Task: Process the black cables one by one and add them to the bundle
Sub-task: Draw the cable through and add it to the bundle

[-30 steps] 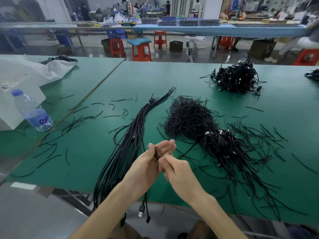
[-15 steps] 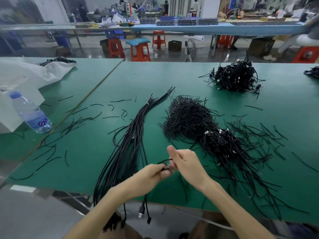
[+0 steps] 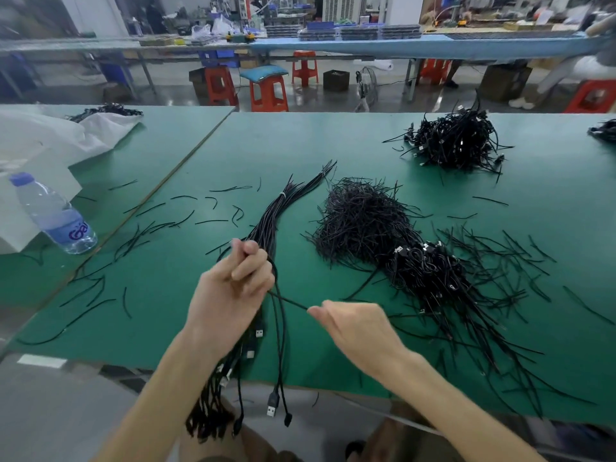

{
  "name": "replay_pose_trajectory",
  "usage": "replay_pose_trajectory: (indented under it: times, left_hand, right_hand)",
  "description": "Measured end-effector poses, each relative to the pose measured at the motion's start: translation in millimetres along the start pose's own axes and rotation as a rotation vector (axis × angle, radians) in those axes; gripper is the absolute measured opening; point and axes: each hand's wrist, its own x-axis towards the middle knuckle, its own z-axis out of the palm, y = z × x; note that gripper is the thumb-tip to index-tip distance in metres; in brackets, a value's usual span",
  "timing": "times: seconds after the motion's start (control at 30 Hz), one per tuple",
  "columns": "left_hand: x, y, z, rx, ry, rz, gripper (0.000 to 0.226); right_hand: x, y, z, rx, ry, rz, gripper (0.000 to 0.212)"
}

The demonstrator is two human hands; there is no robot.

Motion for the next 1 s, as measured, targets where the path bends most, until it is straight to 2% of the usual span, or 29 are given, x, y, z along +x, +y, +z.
replay_pose_trajectory:
  times: [0.1, 0.17, 0.23, 0.27, 0.33, 0.43, 0.53, 0.63, 0.7, 0.73, 0.9, 1.0]
  left_hand:
    - [-15.1, -0.5, -9.6, 0.689, -0.096, -0.068, 0.035]
    - [-17.5, -18.5, -14.8, 1.086, -0.244, -0.140, 0.030]
    - [-15.0, -41.9, -18.7, 1.411, -0.342, -0.197, 0.030]
    - [-13.6, -53.2, -18.6, 1.452, -0.320, -0.192, 0.030]
    - [-7.5, -70.2, -20.4, 1.315, -0.163, -0.139, 0.029]
    - [3.6, -72.8, -15.0, 0.814, 0.101, -0.112, 0.044]
    - [9.4, -67.2, -3.2, 0.312, 0.100, -0.167, 0.055]
    - [10.5, -52.9, 3.6, -0.125, 0.136, -0.219, 0.040]
    - [10.5, -44.7, 4.1, -0.205, 0.135, -0.188, 0.022]
    - [9.6, -41.4, 4.2, -0.190, 0.137, -0.165, 0.021]
    - [6.1, -39.6, 5.6, -0.016, 0.144, -0.071, 0.029]
    - [6.1, -38.2, 2.9, -0.009, 0.152, -0.027, 0.029]
  right_hand:
    - [9.7, 25.2, -15.5, -0.109, 0.051, -0.018, 0.052]
    - [18.8, 28.5, -18.1, -0.166, 0.069, 0.022, 0.050]
    - [26.8, 24.7, -15.2, -0.003, 0.035, 0.142, 0.056]
    - [29.9, 20.7, -14.3, 0.165, 0.034, 0.203, 0.059]
    - [32.7, 9.3, -15.3, 0.431, 0.097, 0.276, 0.061]
    - [26.1, -9.5, -19.4, 0.554, 0.169, 0.285, 0.058]
    - [14.2, -30.5, -20.2, 0.374, 0.096, 0.226, 0.051]
    - [5.4, -47.8, -18.7, 0.108, 0.023, 0.136, 0.042]
    - [4.9, -45.9, -23.3, 0.089, 0.027, 0.146, 0.040]
    - [5.8, -43.4, -25.7, 0.085, 0.015, 0.158, 0.040]
    - [11.3, -41.7, -25.6, 0.250, -0.026, 0.206, 0.031]
    - [11.7, -41.6, -20.5, 0.375, -0.026, 0.228, 0.033]
